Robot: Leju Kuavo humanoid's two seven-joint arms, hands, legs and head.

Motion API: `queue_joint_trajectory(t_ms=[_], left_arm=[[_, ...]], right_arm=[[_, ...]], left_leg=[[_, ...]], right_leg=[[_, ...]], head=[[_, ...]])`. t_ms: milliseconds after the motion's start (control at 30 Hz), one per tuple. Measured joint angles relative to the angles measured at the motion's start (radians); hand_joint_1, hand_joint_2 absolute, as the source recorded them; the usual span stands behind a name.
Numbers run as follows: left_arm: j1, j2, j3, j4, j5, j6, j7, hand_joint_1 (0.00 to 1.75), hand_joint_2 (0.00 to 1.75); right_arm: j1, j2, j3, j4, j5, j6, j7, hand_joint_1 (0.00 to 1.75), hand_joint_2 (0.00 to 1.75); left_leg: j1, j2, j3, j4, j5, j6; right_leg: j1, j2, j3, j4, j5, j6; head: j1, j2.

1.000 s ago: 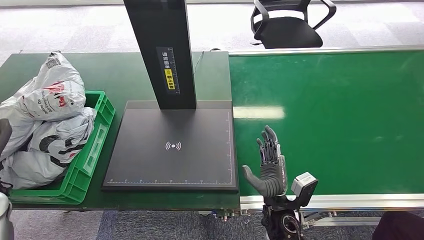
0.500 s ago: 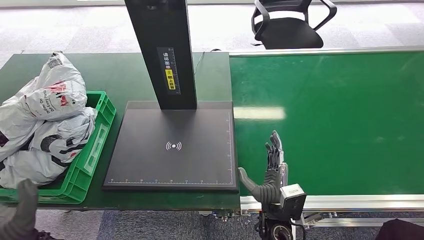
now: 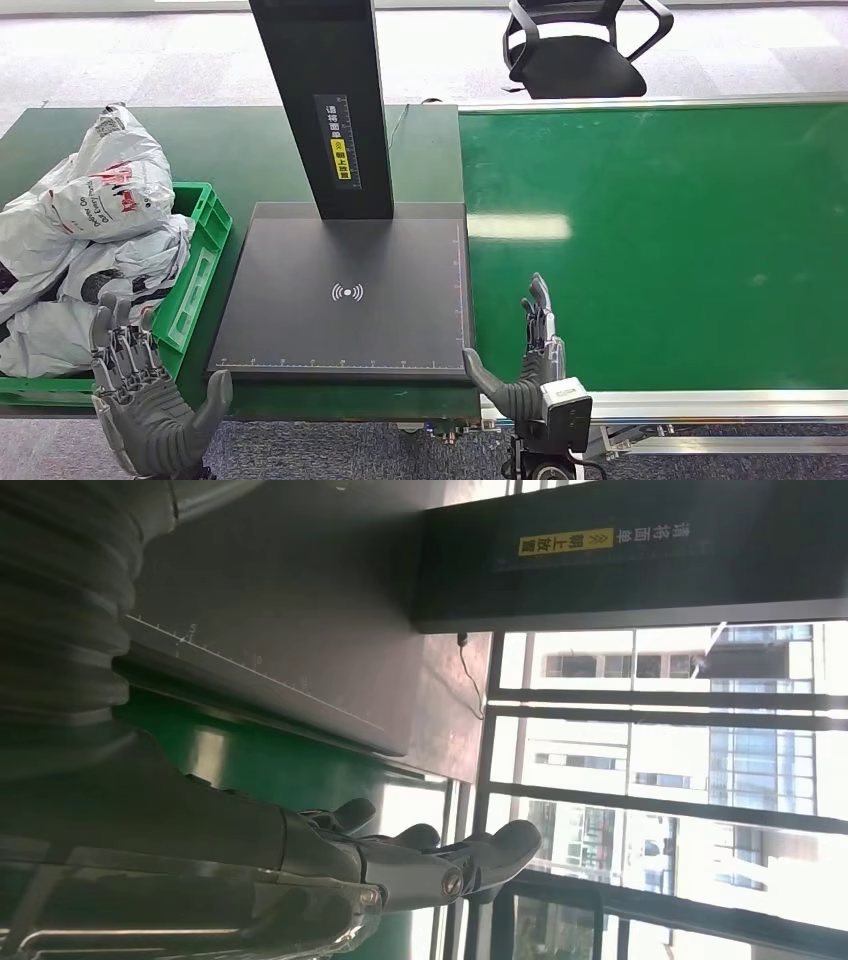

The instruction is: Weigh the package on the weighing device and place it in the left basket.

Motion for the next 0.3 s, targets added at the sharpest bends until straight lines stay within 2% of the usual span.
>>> queue_joint_trajectory(t_ms=[300], left_arm=[[0.002, -0.012, -0.001, 0.025, -0.011, -0.033, 0.020, 0.00, 1.75]], right_arm=[[0.002, 0.001, 0.001, 0.000, 0.005, 0.000, 0.006, 0.00, 1.75]], left_leg=[[0.000, 0.000, 0.000, 0.000, 0.000, 0.000]], right_leg=[[0.000, 0.000, 0.000, 0.000, 0.000, 0.000]], head=[[0.000, 0.000]])
